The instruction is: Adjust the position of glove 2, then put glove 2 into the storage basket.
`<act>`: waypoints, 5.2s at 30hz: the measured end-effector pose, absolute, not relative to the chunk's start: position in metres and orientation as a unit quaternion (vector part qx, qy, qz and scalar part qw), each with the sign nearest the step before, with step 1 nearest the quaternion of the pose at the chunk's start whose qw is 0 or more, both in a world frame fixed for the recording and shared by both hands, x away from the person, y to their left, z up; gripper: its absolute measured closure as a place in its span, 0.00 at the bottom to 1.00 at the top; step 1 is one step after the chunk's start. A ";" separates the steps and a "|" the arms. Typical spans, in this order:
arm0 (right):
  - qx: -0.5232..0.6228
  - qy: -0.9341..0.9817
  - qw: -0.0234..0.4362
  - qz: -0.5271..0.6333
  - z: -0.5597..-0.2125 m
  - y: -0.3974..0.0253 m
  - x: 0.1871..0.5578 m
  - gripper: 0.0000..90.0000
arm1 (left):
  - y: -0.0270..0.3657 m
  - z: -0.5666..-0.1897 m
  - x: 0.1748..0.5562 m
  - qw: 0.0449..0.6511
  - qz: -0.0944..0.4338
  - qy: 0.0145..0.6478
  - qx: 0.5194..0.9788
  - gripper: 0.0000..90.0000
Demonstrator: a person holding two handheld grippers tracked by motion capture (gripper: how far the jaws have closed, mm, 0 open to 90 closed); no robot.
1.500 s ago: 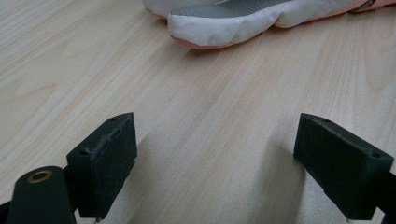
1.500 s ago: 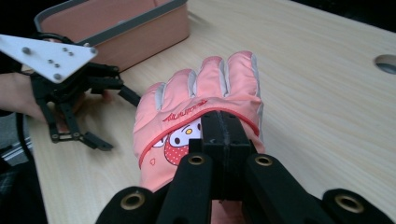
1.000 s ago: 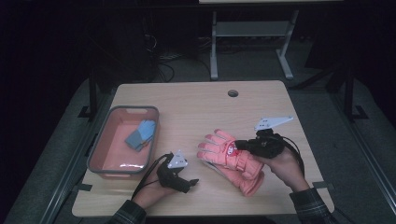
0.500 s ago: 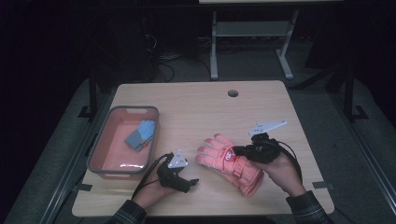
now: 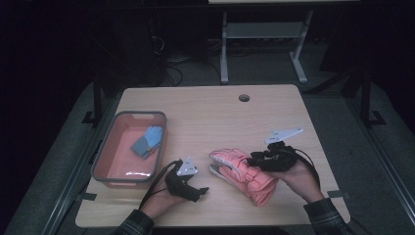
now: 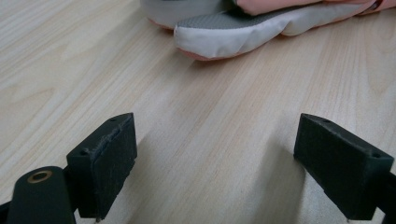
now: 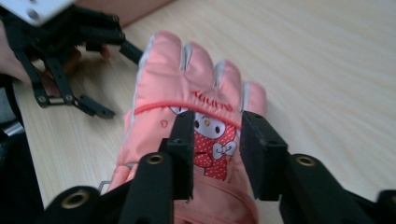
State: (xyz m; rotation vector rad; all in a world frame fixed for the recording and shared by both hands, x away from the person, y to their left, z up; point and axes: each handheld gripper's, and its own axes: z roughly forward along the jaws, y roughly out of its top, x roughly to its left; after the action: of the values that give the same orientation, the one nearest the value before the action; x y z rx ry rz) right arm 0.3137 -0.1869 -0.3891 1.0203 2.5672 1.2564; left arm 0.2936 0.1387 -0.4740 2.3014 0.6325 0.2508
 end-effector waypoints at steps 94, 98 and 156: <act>0.314 0.840 0.029 0.441 -0.405 -0.200 0.297 1.00 | 0.123 -0.422 0.351 0.412 0.009 0.302 0.859 0.52; 0.318 0.837 0.036 0.444 -0.403 -0.196 0.305 1.00 | 0.125 -0.416 0.351 0.422 0.010 0.306 0.853 0.44; 0.311 0.877 0.066 0.361 -0.449 -0.157 0.318 1.00 | 0.055 -0.452 0.364 0.360 -0.096 0.289 0.882 0.15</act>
State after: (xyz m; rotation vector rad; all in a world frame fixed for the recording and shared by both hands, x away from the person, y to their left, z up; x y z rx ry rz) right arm 0.3181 -0.1570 -0.4486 0.9371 2.6450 1.0900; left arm 0.3640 0.0546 -0.4518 2.2730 0.7462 -0.2464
